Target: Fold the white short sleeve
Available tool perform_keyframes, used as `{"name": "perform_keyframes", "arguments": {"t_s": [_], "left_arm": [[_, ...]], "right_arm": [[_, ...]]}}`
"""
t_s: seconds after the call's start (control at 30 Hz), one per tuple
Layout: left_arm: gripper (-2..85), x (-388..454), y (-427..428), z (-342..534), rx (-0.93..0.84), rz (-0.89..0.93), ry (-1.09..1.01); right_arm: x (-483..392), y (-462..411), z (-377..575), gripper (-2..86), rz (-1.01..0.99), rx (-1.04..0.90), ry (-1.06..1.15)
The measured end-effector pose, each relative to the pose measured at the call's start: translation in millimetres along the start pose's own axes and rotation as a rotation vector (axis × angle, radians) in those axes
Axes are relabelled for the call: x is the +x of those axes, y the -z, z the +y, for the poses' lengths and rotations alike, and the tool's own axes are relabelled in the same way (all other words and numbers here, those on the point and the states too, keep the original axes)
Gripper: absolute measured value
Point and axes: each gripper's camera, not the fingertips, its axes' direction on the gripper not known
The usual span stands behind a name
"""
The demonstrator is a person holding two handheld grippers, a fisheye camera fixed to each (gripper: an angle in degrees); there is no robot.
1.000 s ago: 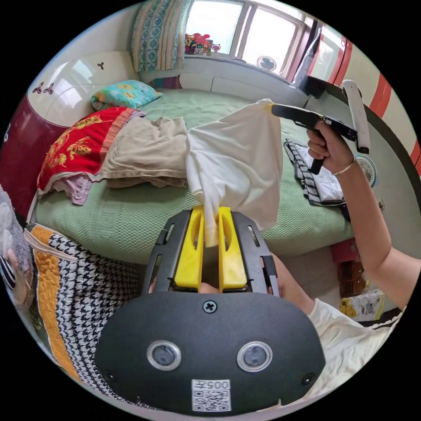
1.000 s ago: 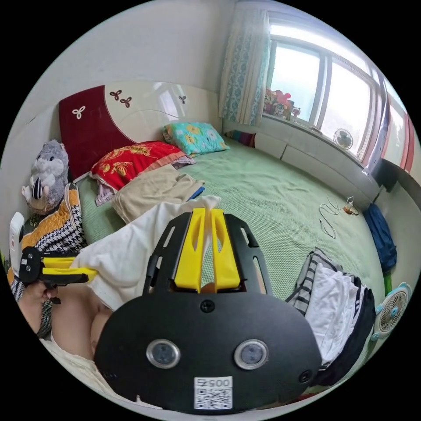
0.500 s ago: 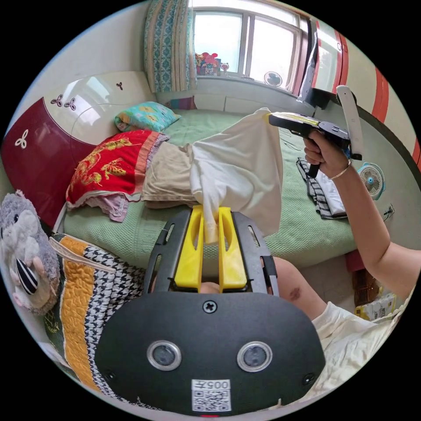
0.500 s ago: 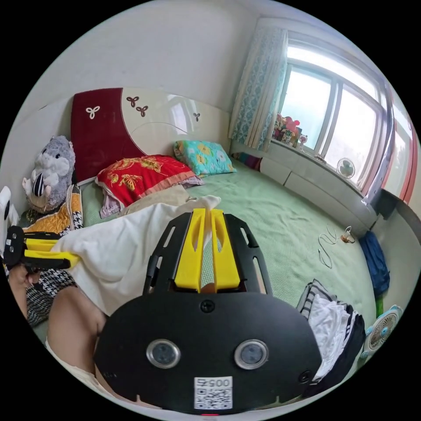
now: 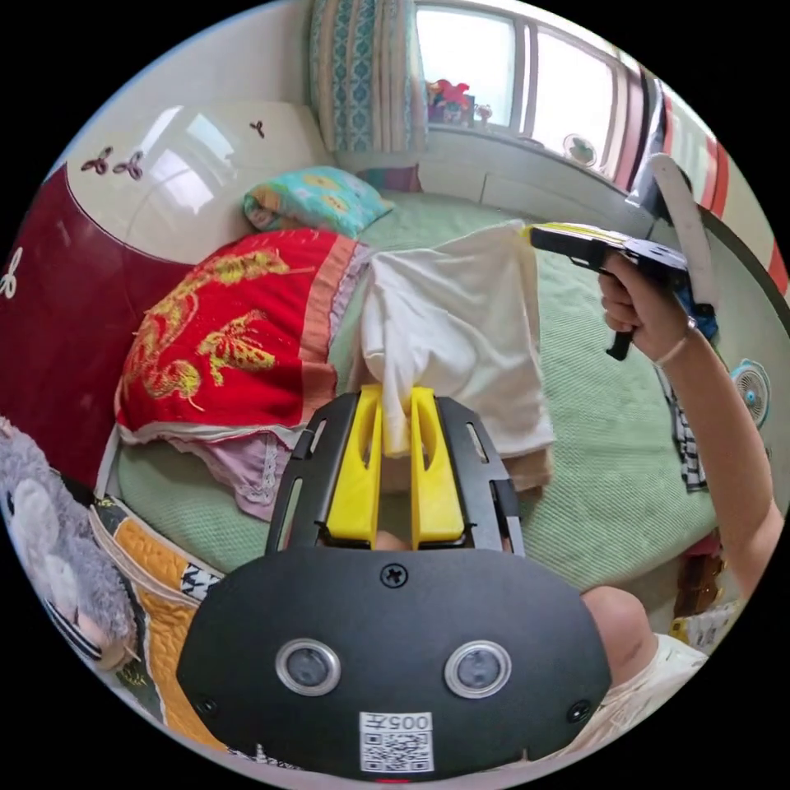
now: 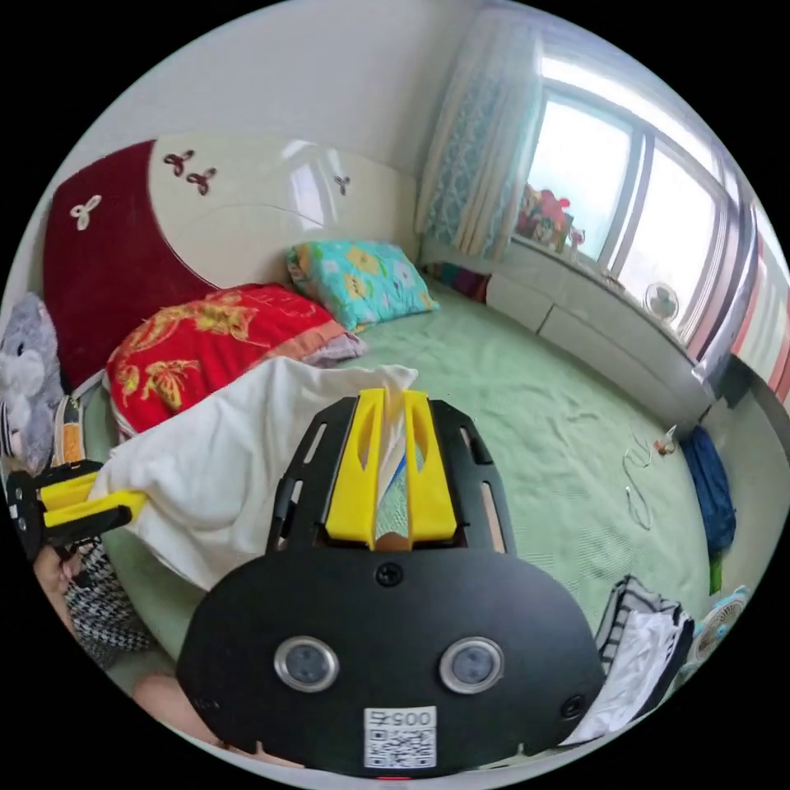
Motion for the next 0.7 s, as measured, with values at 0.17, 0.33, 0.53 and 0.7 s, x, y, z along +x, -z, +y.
{"name": "perform_keyframes", "arguments": {"t_s": [0.17,0.33,0.53,0.7], "left_arm": [[6.9,-29,-3,-3,0.039,0.107,-0.009],[7.1,-37,-3,-12,0.027,0.113,-0.015],[7.1,-38,-3,-22,0.016,0.063,-0.017],[7.1,-39,-1,-31,0.018,0.056,-0.021]], "right_arm": [[-12,12,64,7.7,-0.214,0.018,0.045],[-23,45,128,9.2,-0.430,0.062,0.099],[-49,41,152,10.5,-0.308,0.011,0.180],[-65,36,148,3.1,-0.172,0.031,0.221]]}}
